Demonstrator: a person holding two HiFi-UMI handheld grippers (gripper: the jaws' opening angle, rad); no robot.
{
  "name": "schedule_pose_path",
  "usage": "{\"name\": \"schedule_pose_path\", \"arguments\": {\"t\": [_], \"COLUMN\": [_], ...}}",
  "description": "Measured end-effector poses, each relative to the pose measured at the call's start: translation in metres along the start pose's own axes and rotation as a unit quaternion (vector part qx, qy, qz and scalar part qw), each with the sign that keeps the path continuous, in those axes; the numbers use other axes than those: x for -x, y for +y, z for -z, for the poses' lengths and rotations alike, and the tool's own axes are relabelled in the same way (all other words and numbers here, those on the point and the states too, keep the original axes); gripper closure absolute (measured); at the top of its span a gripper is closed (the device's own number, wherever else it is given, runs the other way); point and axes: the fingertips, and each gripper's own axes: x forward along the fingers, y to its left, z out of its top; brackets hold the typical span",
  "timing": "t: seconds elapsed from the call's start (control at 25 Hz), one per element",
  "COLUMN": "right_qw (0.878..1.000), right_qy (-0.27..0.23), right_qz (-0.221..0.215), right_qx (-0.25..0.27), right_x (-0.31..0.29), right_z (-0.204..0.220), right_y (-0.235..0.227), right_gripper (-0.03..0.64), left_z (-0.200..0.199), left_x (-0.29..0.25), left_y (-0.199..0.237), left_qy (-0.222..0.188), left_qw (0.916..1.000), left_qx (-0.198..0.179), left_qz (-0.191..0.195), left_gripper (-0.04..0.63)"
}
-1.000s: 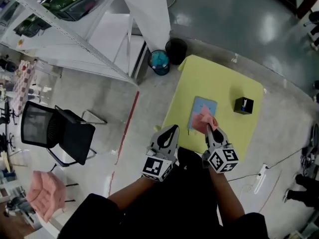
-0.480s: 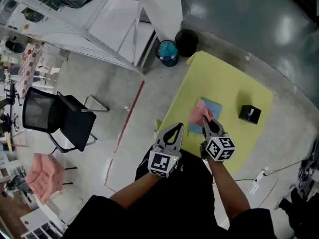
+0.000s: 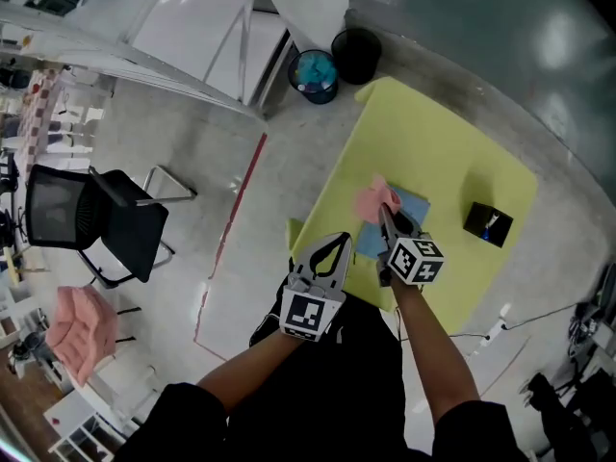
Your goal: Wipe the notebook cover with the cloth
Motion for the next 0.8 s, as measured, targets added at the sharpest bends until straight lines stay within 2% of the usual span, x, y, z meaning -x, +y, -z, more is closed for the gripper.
{"name": "schedule_pose_path", "arguments": {"t": [0.28,0.8], "right_qw": [0.999,0.993], "right_qy": [0.04,0.096], "right_qz": [0.009,0.032], "right_qx": [-0.021,-0.057], "right_x": [-0.036,-0.078], "right_z": [0.026,0.059], "right_y": [-0.034,-0.074], "right_gripper": [0.578,0.578], "left_z": [0.025,0.037], "left_x": [-0.021,-0.038], "left_y": [0.025,0.032], "left_qy": [0.003,0.006], "left_qw": [0.9995,0.9991], "left_qx": [0.029,0.037], "left_qz": [-0.014,-0.019], "left_gripper": [0.588,0.588]}}
